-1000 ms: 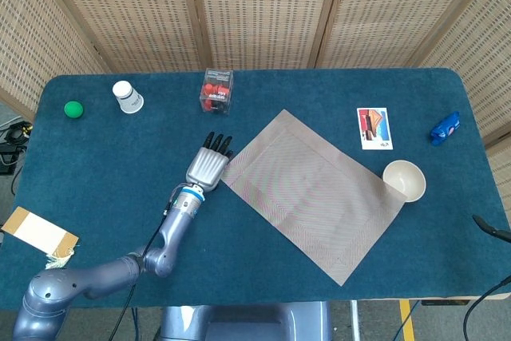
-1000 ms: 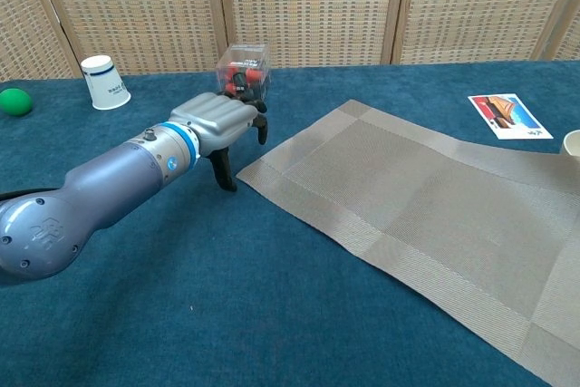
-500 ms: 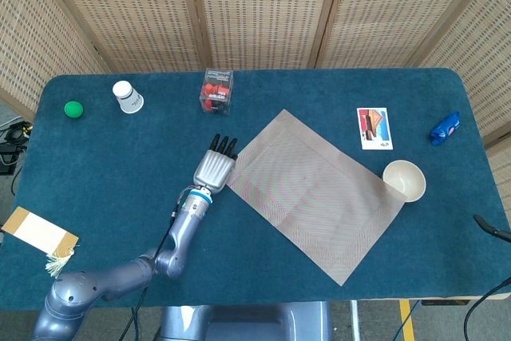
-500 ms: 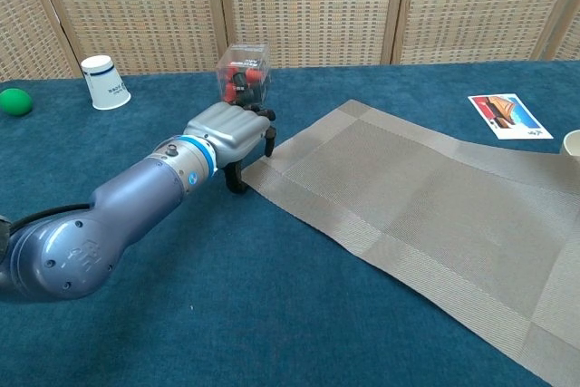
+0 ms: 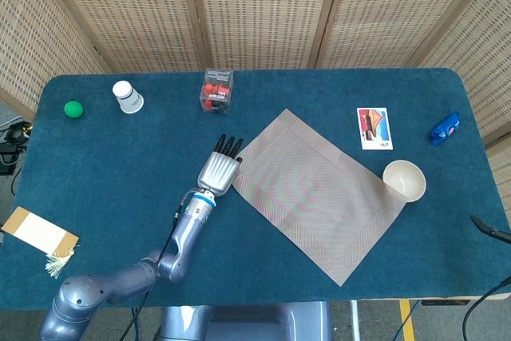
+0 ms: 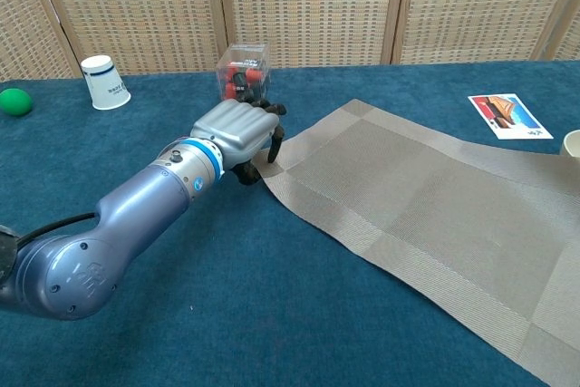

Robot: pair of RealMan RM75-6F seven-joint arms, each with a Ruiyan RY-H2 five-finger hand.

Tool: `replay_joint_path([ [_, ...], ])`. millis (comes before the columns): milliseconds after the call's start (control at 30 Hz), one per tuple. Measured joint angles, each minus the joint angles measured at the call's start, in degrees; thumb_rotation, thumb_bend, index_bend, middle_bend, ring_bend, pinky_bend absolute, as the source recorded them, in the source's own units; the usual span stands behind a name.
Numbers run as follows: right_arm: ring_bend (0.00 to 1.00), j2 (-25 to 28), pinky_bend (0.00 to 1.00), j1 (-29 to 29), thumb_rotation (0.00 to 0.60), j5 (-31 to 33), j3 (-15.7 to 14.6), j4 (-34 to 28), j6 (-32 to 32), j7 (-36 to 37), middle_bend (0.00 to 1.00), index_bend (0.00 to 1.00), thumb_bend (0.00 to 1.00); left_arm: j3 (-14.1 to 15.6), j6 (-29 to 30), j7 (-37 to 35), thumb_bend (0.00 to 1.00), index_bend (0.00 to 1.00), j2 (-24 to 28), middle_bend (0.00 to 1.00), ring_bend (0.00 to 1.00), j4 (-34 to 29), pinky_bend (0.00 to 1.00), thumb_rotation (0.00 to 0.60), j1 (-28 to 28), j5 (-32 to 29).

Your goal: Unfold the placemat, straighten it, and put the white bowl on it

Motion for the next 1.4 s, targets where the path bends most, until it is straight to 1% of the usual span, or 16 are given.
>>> replay_joint_path([
  [133, 0.0, 0.1, 0.0, 0.1, 0.6, -0.1, -0.1, -0.1, -0.4, 0.3, 0.0, 0.11, 0.17, 0.2, 1.1, -0.8, 0.44, 0.62, 0.3, 0.0, 0.0, -0.2, 0.0, 0.6, 0.5, 0.9],
  [200, 0.0, 0.2, 0.0, 0.1, 0.6, -0.2, -0.1, -0.2, -0.5, 0.4, 0.0, 0.11, 0.17, 0.4, 1.7, -1.3, 0.45, 0.64, 0.8, 0.0, 0.0, -0.8, 0.0, 0.6, 0.9, 1.6],
  [267, 0.0, 0.2, 0.0, 0.1, 0.6, -0.2, -0.1, -0.2, -0.5, 0.3, 0.0, 0.11, 0.17, 0.5, 2.0, -1.5, 0.49, 0.66, 1.2, 0.0, 0.0, -1.3, 0.0, 0.6, 1.3, 1.9],
  [367, 0.0, 0.2, 0.0, 0.1, 0.6, -0.3, -0.2, -0.3, -0.4, 0.2, 0.0, 0.11, 0.17, 0.7, 2.4, -1.7, 0.54, 0.66, 2.2, 0.0, 0.0, -2.6, 0.0, 0.6, 1.9, 2.3],
  [467, 0.0, 0.3, 0.0, 0.2, 0.6, -0.5, -0.4, -0.4, -0.7, 0.0, 0.0, 0.11, 0.17, 1.2, 2.9, -1.6, 0.56, 0.66, 3.3, 0.0, 0.0, -4.2, 0.0, 0.6, 2.6, 2.8],
  [667, 0.0, 0.4, 0.0, 0.3, 0.6, -0.7, -0.7, -0.8, -1.1, -0.7, 0.0, 0.12, 0.17, 2.5, 4.1, -1.4, 0.56, 0.66, 6.1, 0.0, 0.0, -8.9, 0.0, 0.6, 4.6, 3.9],
  [1067, 0.0, 0.8, 0.0, 0.1, 0.6, -1.0, -1.0, -2.0, -0.7, -2.3, 0.0, 0.12, 0.17, 5.6, 7.6, -0.3, 0.56, 0.67, 14.6, 0.0, 0.0, -20.6, 0.0, 0.6, 9.9, 5.6],
  [1167, 0.0, 0.9, 0.0, 0.1, 0.6, -1.0, -1.0, -2.4, -0.6, -2.6, 0.0, 0.12, 0.17, 6.9, 8.4, -0.6, 0.56, 0.67, 17.1, 0.0, 0.0, -24.9, 0.0, 0.6, 11.5, 6.2],
  [1233, 0.0, 1.0, 0.0, 0.0, 0.6, -1.3, -1.1, -2.7, -0.4, -2.8, 0.0, 0.12, 0.17, 8.5, 9.2, -0.8, 0.56, 0.66, 19.1, 0.0, 0.0, -28.0, 0.0, 0.6, 12.7, 7.4],
  [1400, 0.0, 0.9, 0.0, -0.1, 0.6, -2.1, -1.5, -3.4, 0.2, -4.0, 0.0, 0.12, 0.17, 13.5, 11.0, -2.2, 0.56, 0.66, 23.9, 0.0, 0.0, -35.2, 0.0, 0.6, 15.5, 12.4],
])
